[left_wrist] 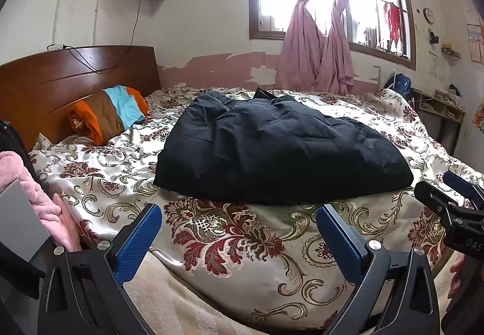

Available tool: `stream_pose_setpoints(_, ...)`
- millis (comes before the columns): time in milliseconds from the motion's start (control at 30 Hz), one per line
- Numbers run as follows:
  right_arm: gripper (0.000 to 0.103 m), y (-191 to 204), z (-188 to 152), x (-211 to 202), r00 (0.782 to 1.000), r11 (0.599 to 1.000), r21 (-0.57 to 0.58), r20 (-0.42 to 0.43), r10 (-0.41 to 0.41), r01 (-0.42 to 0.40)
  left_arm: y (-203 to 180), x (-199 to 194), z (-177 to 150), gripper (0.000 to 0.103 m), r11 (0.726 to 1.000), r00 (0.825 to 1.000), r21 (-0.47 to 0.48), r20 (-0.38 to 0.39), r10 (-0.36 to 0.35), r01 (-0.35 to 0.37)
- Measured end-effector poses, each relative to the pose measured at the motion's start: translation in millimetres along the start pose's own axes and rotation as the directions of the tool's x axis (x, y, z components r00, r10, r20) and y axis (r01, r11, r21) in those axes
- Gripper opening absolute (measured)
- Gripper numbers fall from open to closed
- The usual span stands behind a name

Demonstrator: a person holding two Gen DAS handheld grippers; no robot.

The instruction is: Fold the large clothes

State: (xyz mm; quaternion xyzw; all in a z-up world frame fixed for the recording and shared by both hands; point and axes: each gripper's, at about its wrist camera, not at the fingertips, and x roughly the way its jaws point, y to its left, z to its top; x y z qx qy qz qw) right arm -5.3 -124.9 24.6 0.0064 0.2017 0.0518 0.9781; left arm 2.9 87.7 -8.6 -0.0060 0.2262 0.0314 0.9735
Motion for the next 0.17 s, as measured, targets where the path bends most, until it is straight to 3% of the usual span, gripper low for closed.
stream_pose_setpoints(167,0.102,-0.6,-0.8,0.7,1.0,1.0,0.003,-0.003,-0.001,0.001,-2.9,2.8,0.4,0.103,1.0,1.0,0.002,-0.011,-0.016,0.016)
